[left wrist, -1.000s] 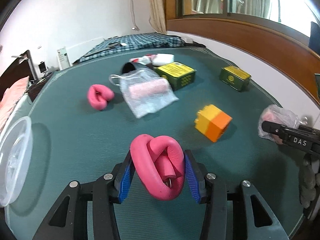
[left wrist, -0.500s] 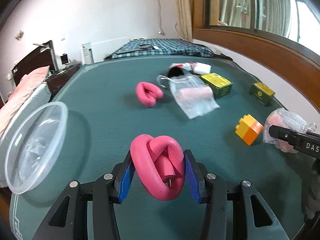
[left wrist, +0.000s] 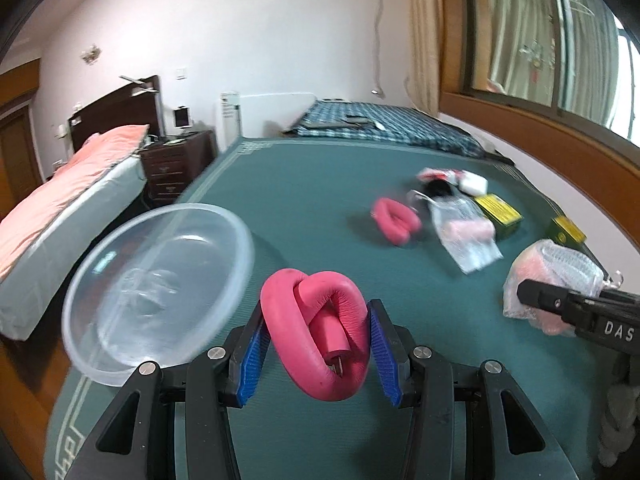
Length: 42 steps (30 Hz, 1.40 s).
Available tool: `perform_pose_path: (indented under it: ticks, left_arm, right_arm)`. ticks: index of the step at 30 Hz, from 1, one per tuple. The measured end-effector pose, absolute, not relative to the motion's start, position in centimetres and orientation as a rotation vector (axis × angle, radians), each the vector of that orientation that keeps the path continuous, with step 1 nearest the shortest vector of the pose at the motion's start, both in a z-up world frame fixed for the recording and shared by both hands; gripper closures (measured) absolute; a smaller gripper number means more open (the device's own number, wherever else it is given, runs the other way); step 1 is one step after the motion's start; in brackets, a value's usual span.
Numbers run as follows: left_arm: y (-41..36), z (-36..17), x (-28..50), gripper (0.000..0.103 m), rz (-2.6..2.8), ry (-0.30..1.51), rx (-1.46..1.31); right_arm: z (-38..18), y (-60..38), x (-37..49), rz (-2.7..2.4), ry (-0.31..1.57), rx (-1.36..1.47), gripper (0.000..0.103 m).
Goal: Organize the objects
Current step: 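Carry the pink curler and mesh bag to the clear plastic bowl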
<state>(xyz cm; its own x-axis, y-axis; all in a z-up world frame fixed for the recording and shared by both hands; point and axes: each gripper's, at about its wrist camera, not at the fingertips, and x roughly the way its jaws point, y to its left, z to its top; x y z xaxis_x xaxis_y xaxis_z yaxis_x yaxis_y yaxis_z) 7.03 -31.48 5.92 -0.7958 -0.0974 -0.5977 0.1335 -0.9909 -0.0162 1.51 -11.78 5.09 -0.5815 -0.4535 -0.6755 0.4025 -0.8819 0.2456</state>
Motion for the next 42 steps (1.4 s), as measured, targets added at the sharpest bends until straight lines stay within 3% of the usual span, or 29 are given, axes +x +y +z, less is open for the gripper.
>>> perform_pose_path:
  ticks: [30, 34, 39, 42]
  left_arm:
    - [-46.6, 4.8, 8.2, 0.051, -2.541, 0.254, 0.889]
    - [-47.2, 4.9, 8.6, 0.022, -2.534, 0.277, 0.874]
    - [-47.3, 5.4, 9.0, 0.018, -2.524, 0.263, 0.841]
    - [-47.6, 5.7, 9.1, 0.017, -2.505, 0.263, 0.82]
  right_arm:
    - [6.8, -33.7, -2.7, -2.021, 0.033, 0.905, 0.065]
    - [5.8, -35.9, -3.3, -1.989, 0.056, 0.915, 0.065]
    - [4.5, -36.9, -4.3, -1.975, 0.046, 0.954, 0.059]
    - [4.5, -36.9, -4.7, -1.956, 0.011, 0.963, 0.045]
